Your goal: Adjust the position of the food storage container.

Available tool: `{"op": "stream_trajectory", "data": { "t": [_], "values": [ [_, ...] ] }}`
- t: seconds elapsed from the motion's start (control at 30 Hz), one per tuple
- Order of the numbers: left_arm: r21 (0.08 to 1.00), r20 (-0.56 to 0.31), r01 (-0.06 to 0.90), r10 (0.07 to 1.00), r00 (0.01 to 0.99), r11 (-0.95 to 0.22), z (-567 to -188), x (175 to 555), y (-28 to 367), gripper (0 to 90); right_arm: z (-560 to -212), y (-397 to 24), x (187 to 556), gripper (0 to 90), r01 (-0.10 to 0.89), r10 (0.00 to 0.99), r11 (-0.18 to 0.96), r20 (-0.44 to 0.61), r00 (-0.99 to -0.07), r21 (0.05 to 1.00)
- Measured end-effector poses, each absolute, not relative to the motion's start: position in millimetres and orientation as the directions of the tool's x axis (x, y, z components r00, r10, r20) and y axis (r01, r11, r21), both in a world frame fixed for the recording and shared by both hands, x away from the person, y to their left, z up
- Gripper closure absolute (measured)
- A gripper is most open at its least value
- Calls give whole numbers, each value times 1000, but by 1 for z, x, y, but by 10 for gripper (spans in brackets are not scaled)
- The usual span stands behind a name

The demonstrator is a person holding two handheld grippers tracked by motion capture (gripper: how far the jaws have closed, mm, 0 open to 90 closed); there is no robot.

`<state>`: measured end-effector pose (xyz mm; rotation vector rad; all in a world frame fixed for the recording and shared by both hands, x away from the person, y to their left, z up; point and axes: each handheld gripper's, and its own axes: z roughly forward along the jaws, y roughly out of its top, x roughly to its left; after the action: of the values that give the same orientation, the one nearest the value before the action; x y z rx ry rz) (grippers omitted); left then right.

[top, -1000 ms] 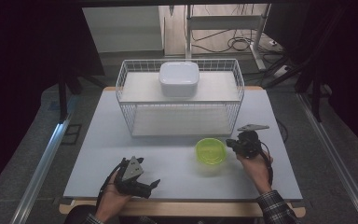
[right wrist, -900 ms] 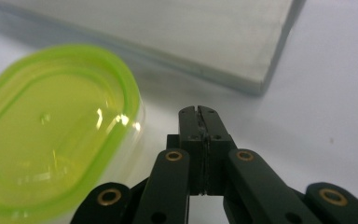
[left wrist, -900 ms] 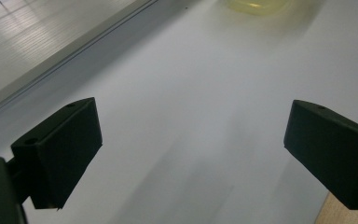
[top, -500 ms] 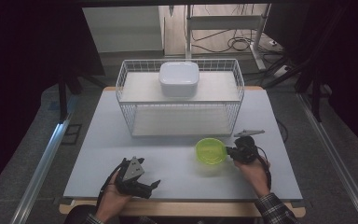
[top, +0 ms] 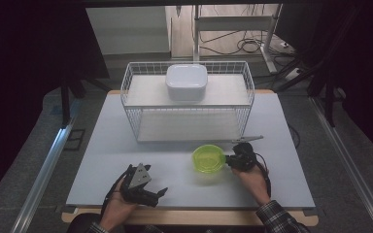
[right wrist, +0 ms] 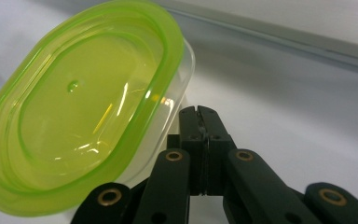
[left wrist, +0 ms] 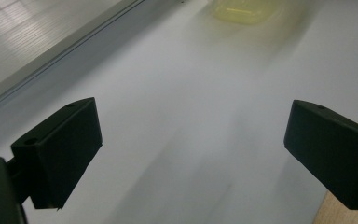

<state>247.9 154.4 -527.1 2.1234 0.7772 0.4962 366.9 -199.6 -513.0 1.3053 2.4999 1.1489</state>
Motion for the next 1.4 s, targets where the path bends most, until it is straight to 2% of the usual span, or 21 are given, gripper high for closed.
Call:
{"op": "stream_trajectory", "data": {
  "t": [0.73, 1.1, 1.23, 1.4],
  "values": [
    [789, 86, 359, 669, 739, -498, -528, 248, 152, 37, -520, -146, 355, 899, 640, 651, 406, 284, -704, 652],
    [790, 92, 354, 668, 739, -501, -527, 247, 153, 37, -517, -147, 353, 886, 599, 660, 444, 209, -722, 667],
    [790, 94, 353, 668, 739, -501, -527, 247, 153, 37, -513, -154, 352, 843, 586, 677, 449, 170, -716, 675],
    [792, 87, 362, 678, 730, -491, -526, 246, 157, 37, -505, -166, 348, 698, 578, 700, 436, 143, -699, 689]
  ]
}}
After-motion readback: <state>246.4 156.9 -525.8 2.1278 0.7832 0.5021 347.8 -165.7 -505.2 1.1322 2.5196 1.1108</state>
